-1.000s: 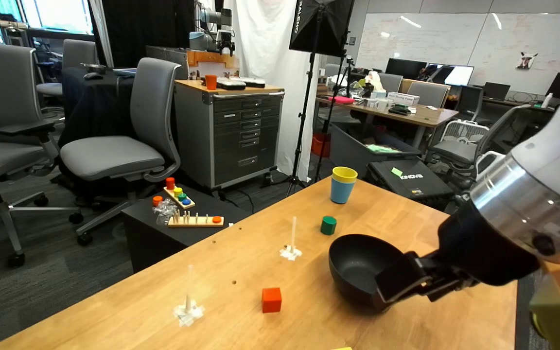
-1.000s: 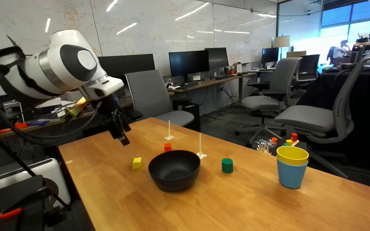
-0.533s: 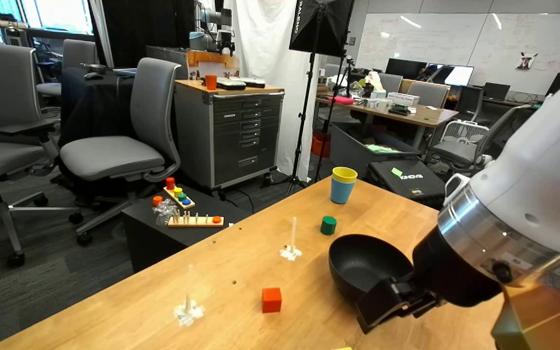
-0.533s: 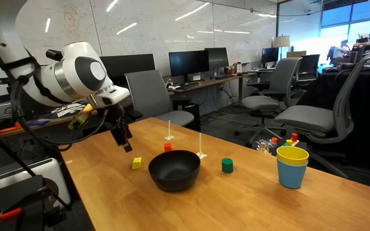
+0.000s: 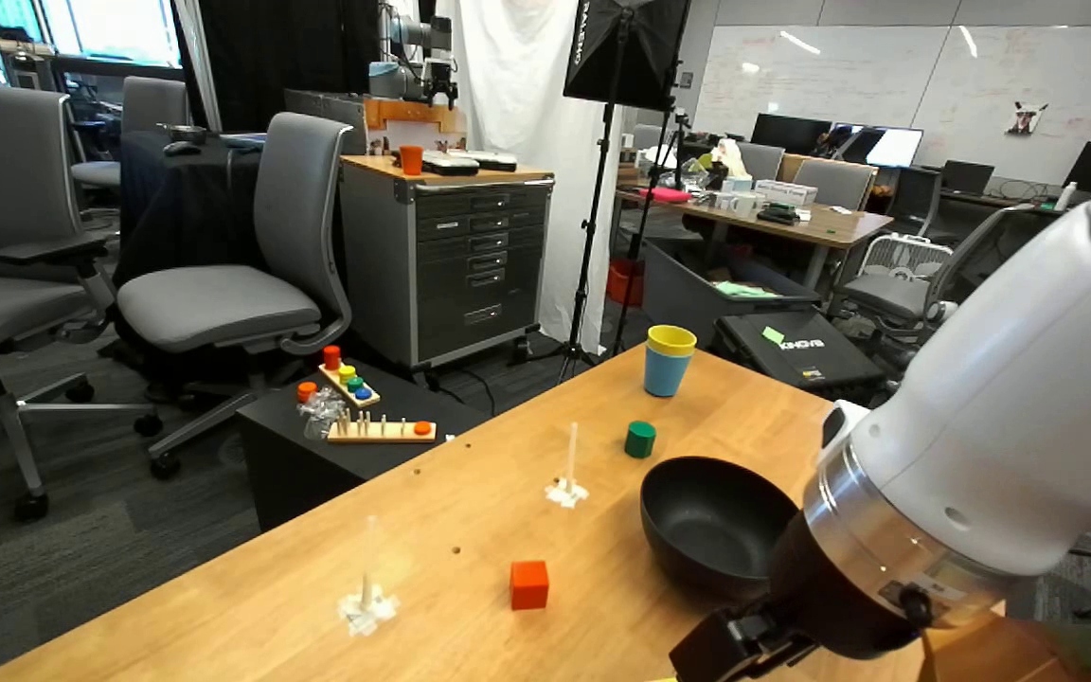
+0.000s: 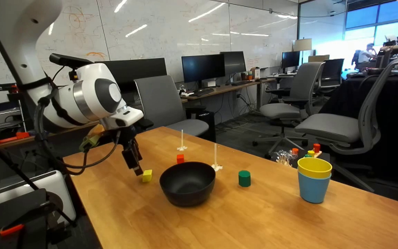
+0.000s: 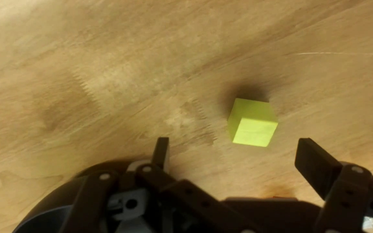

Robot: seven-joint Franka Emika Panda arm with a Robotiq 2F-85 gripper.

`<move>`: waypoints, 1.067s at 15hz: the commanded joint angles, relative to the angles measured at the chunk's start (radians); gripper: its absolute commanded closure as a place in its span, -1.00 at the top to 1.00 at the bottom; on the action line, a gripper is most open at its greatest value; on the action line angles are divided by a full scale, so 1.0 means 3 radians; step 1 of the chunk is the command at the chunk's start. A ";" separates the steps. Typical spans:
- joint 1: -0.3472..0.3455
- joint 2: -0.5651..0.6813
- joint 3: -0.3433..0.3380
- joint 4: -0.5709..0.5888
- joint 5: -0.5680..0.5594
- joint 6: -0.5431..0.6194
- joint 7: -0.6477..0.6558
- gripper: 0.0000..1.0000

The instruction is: Put the blocks into the bowl

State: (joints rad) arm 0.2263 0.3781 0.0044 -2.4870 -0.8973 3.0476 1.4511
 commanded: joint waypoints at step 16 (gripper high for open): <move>0.0659 0.0761 -0.0634 0.0523 -0.0130 0.0332 0.0485 1.00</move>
State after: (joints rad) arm 0.3912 0.5739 -0.1587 -2.3584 -0.9292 3.1160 1.5606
